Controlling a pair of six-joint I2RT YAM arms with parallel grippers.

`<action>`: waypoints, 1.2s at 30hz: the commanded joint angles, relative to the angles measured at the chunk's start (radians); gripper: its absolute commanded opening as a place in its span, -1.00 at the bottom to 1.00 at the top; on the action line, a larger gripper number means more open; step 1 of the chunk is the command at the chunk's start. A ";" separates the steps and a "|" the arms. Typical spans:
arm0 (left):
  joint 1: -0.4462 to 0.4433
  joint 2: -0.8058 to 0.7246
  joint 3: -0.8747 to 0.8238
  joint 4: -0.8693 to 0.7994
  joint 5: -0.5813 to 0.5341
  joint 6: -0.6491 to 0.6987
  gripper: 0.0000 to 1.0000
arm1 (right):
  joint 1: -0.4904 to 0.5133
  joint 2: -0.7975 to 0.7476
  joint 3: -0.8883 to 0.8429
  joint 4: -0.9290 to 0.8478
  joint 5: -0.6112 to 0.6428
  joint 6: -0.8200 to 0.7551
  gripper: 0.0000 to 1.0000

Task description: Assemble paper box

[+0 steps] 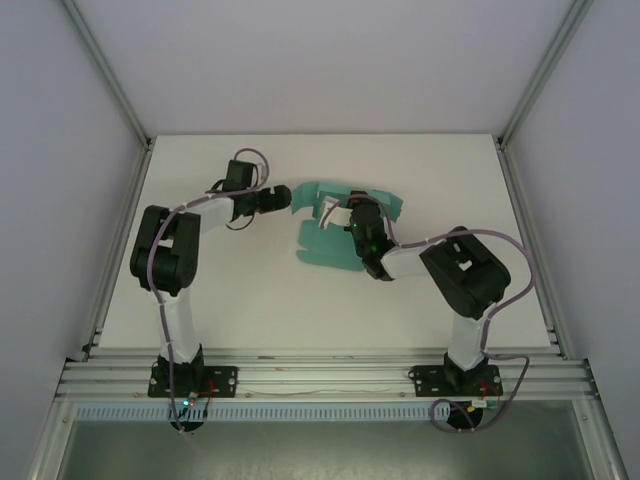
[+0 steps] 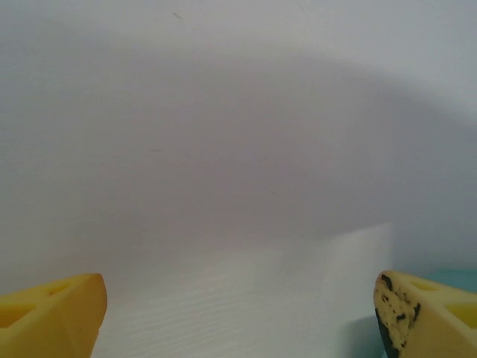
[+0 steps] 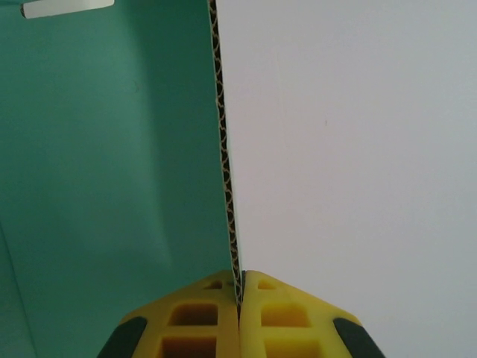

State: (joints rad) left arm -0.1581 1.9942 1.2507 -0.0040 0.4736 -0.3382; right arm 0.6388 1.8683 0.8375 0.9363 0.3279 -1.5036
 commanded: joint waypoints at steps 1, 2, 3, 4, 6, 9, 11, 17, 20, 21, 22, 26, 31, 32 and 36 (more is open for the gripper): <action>-0.048 -0.013 -0.032 0.176 0.094 0.062 0.77 | 0.008 0.006 -0.006 0.021 0.030 0.043 -1.00; -0.059 -0.017 -0.049 0.212 0.099 0.061 0.77 | 0.007 0.004 -0.009 0.009 0.028 0.047 -1.00; -0.070 -0.018 -0.064 0.240 0.097 0.069 0.76 | 0.008 0.002 -0.012 0.000 0.025 0.047 -1.00; -0.077 -0.018 -0.071 0.251 0.096 0.085 0.74 | 0.007 0.002 -0.014 -0.004 0.023 0.046 -1.00; -0.094 -0.013 -0.082 0.274 0.094 0.118 0.69 | 0.010 0.004 -0.014 -0.014 0.031 0.045 -1.00; -0.120 -0.008 -0.102 0.315 0.098 0.167 0.56 | 0.012 0.001 -0.005 -0.043 0.046 0.051 -1.00; -0.131 -0.014 -0.131 0.362 0.094 0.180 0.53 | 0.013 -0.001 -0.002 -0.058 0.050 0.051 -1.00; -0.136 -0.033 -0.179 0.383 0.114 0.217 0.50 | 0.014 -0.013 -0.007 -0.097 0.070 0.060 -1.00; -0.148 -0.060 -0.229 0.433 0.143 0.260 0.52 | 0.013 -0.007 -0.005 -0.103 0.075 0.059 -1.00; -0.152 -0.069 -0.248 0.458 0.141 0.272 0.55 | 0.013 -0.003 -0.003 -0.099 0.079 0.053 -1.00; -0.154 -0.072 -0.256 0.475 0.146 0.275 0.56 | 0.015 -0.001 -0.003 -0.095 0.079 0.050 -1.00; -0.154 -0.048 -0.198 0.448 0.160 0.270 0.55 | 0.018 -0.005 -0.002 -0.099 0.071 0.049 -1.00; -0.163 -0.013 -0.110 0.395 0.176 0.277 0.51 | 0.023 -0.027 -0.012 -0.164 0.040 0.074 -1.00; -0.167 -0.010 -0.099 0.389 0.165 0.278 0.47 | 0.024 -0.033 -0.013 -0.175 0.036 0.085 -1.00; -0.185 0.009 -0.050 0.286 0.140 0.316 0.44 | 0.026 -0.057 -0.006 -0.245 0.020 0.135 -1.00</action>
State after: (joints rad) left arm -0.3252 1.9823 1.1450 0.3321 0.6239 -0.0666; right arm 0.6491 1.8568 0.8375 0.8036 0.3813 -1.4345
